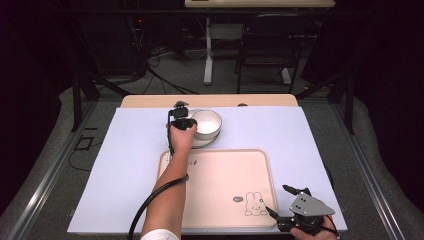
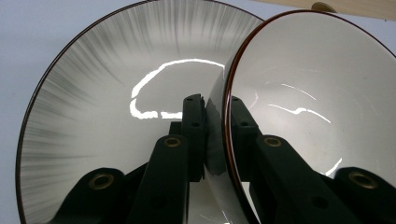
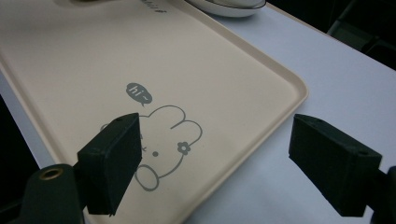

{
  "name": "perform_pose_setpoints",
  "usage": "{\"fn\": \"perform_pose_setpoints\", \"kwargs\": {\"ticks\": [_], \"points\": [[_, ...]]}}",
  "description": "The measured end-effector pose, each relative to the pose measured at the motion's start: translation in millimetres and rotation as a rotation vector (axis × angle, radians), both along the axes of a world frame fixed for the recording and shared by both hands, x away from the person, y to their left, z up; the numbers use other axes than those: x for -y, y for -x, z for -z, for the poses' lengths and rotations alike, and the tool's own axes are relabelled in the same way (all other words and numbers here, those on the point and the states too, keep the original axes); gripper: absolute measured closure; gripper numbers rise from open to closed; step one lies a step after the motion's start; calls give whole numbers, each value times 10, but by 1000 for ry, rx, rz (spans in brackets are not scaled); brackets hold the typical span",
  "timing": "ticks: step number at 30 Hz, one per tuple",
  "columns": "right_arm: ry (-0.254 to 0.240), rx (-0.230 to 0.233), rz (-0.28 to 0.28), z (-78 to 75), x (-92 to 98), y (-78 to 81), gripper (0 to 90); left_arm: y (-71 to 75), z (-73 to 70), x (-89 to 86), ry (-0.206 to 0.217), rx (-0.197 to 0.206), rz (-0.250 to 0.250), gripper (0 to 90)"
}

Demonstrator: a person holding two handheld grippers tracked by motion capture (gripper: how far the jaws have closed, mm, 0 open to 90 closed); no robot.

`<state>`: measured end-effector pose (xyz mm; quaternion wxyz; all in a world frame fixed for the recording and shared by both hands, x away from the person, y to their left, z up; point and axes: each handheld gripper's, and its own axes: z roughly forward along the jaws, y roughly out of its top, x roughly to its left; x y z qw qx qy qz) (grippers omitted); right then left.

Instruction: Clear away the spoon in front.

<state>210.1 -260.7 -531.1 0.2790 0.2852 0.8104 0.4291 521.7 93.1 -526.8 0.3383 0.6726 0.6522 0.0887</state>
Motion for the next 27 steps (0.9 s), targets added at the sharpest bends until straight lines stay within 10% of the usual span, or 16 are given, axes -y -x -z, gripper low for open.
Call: {"fn": "perform_pose_setpoints", "kwargs": {"ticks": [27], "points": [[-2, -2, 0, 0, 4, -2, 168, -42, -13, -25, 52, -58, -31, 809]]}}
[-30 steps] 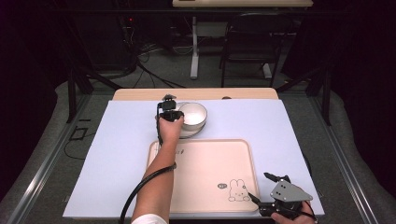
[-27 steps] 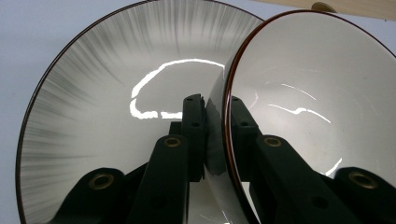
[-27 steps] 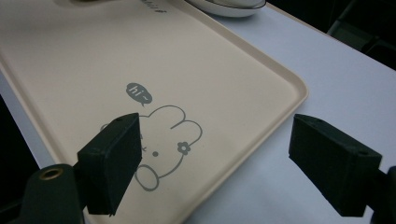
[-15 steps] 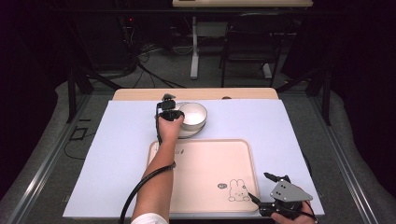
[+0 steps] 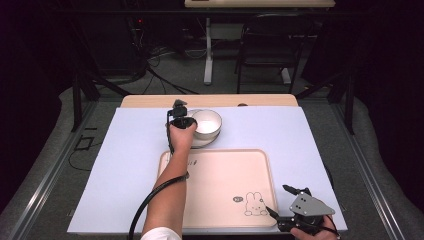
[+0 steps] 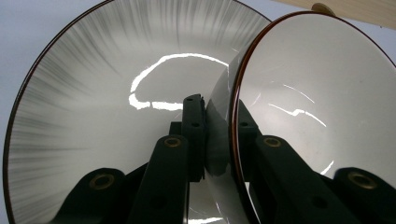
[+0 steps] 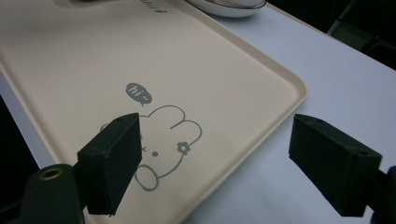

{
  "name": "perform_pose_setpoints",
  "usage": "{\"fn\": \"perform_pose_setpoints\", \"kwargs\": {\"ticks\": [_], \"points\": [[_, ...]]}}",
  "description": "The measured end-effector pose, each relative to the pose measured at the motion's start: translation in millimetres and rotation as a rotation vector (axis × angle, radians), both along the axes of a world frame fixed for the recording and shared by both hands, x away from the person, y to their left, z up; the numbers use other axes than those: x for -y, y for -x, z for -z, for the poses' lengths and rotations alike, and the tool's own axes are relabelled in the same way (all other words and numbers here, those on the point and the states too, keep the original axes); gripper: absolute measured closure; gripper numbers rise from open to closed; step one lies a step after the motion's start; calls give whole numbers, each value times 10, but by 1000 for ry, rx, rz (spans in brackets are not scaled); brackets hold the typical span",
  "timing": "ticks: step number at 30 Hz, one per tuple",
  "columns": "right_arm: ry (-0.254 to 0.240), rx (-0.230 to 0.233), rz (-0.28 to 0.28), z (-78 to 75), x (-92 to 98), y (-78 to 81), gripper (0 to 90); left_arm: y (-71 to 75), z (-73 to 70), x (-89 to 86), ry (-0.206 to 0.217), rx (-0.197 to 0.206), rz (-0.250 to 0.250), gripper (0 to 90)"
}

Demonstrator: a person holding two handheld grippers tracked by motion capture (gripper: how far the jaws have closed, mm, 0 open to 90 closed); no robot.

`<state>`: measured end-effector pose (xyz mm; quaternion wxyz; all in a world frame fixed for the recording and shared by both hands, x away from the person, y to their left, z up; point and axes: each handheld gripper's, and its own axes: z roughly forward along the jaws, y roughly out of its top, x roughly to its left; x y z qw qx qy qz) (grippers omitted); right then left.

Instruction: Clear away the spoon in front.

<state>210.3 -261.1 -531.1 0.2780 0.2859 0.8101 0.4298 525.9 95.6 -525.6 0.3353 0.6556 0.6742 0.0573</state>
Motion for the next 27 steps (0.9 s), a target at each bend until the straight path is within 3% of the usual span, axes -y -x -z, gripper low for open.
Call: {"fn": "perform_pose_setpoints", "kwargs": {"ticks": [5, 15, 27], "points": [[0, 2, 1, -1, 6, -1, 168, -9, -8, -22, 41, -18, -15, 817], [0, 1, 1, -3, 8, 4, 168, 9, -64, -56, 33, -32, -19, 818], [1, 3, 3, -3, 4, 5, 168, 118, -303, -170, 35, 7, 2, 818]]}}
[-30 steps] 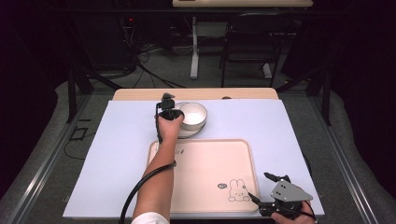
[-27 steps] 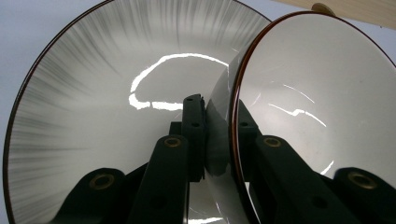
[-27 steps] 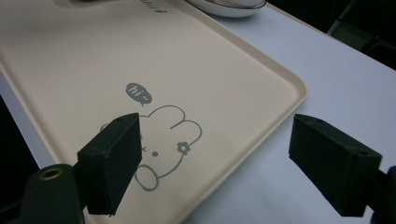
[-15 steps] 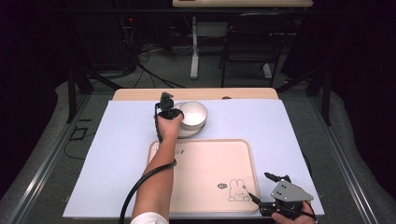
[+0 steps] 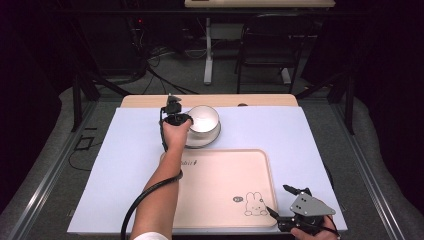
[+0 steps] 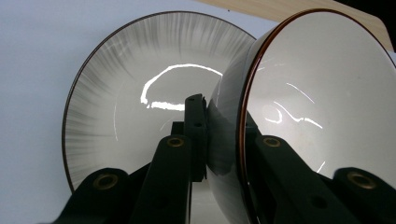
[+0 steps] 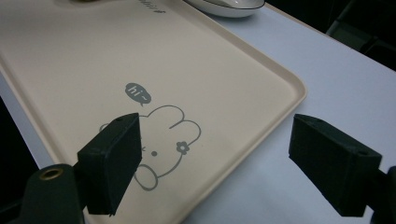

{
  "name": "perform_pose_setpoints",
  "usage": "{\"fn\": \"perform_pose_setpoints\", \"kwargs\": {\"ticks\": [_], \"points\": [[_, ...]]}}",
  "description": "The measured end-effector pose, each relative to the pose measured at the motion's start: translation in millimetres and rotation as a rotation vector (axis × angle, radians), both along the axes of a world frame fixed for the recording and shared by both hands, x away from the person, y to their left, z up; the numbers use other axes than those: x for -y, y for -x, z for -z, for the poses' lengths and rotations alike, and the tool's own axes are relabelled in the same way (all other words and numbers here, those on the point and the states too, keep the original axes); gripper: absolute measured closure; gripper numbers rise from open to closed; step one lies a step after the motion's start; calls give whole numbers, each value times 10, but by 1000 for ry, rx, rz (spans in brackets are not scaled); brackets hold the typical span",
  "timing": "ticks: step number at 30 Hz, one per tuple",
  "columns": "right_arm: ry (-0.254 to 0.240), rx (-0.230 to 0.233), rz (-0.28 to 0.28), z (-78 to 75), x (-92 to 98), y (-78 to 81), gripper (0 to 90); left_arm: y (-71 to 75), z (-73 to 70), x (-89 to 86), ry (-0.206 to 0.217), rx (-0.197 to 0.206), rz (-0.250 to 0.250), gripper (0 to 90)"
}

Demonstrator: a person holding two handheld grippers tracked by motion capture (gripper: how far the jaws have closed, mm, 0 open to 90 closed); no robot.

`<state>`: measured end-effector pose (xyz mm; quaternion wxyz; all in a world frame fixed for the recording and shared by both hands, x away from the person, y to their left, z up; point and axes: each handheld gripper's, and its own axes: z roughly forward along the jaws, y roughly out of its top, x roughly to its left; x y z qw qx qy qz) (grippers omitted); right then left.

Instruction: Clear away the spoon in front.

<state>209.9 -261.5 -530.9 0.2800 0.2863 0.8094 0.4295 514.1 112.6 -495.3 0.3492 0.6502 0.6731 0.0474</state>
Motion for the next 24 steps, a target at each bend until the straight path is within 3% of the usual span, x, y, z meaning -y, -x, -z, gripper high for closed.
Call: {"fn": "perform_pose_setpoints", "kwargs": {"ticks": [7, 24], "points": [[1, -1, 1, 1, 1, -2, 168, 95, -142, -74, 2, 31, 23, 818], [3, -2, 0, 3, -8, -4, 168, 286, -313, -244, -14, 44, 57, 818]]}}
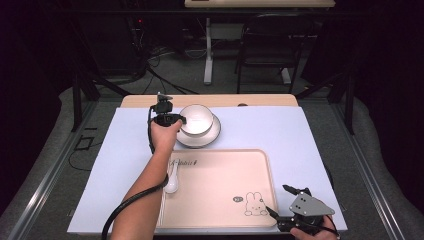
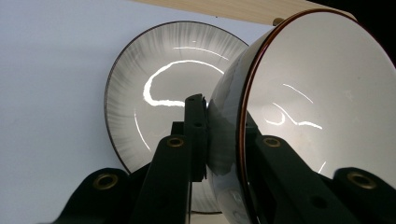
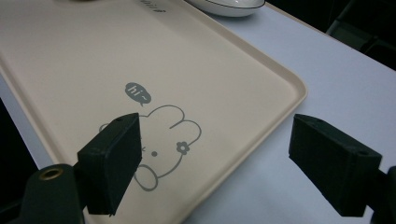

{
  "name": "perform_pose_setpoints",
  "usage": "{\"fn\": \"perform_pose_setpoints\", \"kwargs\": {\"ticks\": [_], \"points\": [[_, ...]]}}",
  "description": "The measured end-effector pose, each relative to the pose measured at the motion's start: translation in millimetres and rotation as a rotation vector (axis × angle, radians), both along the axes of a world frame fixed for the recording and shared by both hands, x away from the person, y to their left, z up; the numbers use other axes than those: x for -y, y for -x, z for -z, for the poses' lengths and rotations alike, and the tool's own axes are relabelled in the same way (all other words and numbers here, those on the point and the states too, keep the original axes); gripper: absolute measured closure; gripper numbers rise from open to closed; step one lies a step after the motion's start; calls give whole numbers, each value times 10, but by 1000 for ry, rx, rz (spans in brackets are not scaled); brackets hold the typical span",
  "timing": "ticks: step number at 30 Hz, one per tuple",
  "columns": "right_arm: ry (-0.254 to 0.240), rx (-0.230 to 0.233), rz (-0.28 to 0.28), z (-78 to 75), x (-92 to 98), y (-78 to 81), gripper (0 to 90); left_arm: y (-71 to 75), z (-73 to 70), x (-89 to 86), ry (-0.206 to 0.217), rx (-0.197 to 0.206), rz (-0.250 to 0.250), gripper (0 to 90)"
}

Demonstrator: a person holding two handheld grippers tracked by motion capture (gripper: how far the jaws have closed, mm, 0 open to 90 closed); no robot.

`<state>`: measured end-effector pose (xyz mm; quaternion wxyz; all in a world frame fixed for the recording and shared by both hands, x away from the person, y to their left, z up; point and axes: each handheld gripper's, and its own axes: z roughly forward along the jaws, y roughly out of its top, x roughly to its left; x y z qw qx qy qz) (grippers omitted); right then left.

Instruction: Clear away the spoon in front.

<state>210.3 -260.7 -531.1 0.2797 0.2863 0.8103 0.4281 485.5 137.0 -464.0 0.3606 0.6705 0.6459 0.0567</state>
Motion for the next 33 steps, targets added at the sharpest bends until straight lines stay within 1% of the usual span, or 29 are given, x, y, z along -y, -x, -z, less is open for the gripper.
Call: {"fn": "perform_pose_setpoints", "kwargs": {"ticks": [7, 18, 21, 27, 33], "points": [[1, 2, 1, 1, 0, -3, 168, 66, -64, -128, -7, 0, -3, 818], [3, 1, 1, 4, -3, -3, 168, 137, -106, -234, -16, -3, -1, 818], [3, 0, 2, 4, -3, -3, 168, 158, -112, -247, -16, -7, 8, 818], [6, 1, 0, 4, -5, -2, 168, 191, -104, -209, -19, -16, 37, 818], [7, 2, 0, 4, -6, -3, 168, 192, -80, -86, -19, -35, 76, 818]]}}
